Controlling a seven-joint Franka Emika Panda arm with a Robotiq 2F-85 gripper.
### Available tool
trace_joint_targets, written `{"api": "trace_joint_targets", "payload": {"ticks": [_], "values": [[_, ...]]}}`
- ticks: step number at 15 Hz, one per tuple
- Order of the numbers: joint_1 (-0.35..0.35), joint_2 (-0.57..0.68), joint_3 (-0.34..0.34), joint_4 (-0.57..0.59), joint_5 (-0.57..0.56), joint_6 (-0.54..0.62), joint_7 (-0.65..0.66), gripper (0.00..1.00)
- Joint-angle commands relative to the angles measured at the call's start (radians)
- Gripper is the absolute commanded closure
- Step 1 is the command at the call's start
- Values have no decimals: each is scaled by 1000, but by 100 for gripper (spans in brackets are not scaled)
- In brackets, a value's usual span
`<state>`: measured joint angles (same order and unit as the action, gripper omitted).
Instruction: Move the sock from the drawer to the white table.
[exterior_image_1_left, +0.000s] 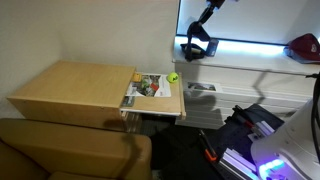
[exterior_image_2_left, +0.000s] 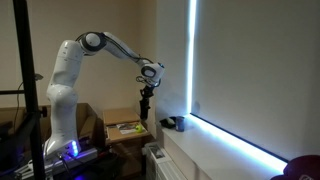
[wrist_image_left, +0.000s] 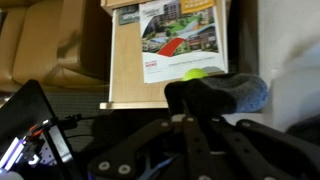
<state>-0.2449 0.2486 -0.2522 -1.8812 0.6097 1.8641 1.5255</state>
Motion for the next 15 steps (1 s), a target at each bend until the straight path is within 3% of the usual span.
{"api": "trace_joint_targets", "payload": {"ticks": [1, 3, 4, 8, 15], "values": [[-79, 80, -28, 190, 133, -13, 22, 99], [-96, 116, -27, 257, 233, 47, 54, 99], [-87, 52, -36, 175, 163, 11, 25, 96], [-77, 112, -31, 235, 190, 53, 78, 99], [-127, 431, 13, 470, 463, 356, 238, 99]]}}
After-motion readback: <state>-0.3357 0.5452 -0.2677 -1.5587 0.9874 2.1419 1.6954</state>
